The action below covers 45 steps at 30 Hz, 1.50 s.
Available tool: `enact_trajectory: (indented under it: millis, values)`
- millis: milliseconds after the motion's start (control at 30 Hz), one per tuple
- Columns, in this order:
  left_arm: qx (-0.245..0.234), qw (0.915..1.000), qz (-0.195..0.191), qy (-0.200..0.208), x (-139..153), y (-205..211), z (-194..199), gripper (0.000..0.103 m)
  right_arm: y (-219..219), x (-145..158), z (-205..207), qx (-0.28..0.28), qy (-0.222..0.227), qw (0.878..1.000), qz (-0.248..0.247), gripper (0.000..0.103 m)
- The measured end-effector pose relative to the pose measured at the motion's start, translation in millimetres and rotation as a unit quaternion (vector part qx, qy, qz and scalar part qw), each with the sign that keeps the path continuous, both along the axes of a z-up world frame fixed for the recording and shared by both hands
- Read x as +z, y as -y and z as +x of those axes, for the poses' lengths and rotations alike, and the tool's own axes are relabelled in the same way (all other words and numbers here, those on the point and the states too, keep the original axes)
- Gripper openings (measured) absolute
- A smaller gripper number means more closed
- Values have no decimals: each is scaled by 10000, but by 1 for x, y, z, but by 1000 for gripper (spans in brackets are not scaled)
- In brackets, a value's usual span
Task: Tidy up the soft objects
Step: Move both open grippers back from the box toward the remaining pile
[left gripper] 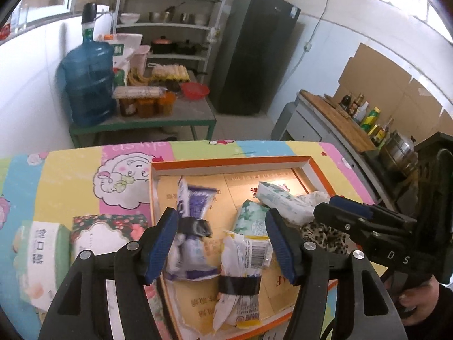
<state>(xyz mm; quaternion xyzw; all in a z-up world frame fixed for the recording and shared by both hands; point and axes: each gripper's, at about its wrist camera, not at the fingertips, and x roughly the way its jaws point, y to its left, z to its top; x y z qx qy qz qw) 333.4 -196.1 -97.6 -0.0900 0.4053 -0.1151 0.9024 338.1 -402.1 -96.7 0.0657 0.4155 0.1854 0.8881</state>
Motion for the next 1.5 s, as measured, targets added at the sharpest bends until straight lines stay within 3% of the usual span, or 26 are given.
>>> enact_trajectory:
  millis: [233, 433, 767, 1500]
  values:
    - [75, 9995, -179, 240, 17, -17, -26, 66, -10, 20, -25, -81, 169, 9998, 79, 52]
    - [64, 9988, -31, 475, 34, -28, -54, 66, -18, 39, -47, -158, 323, 9993, 131, 52]
    - [68, 9988, -70, 475, 39, -58, -92, 66, -43, 64, -87, -213, 543, 9983, 37, 52]
    - [142, 9964, 256, 794, 56, -115, -158, 66, -95, 79, -161, -308, 739, 9968, -70, 52]
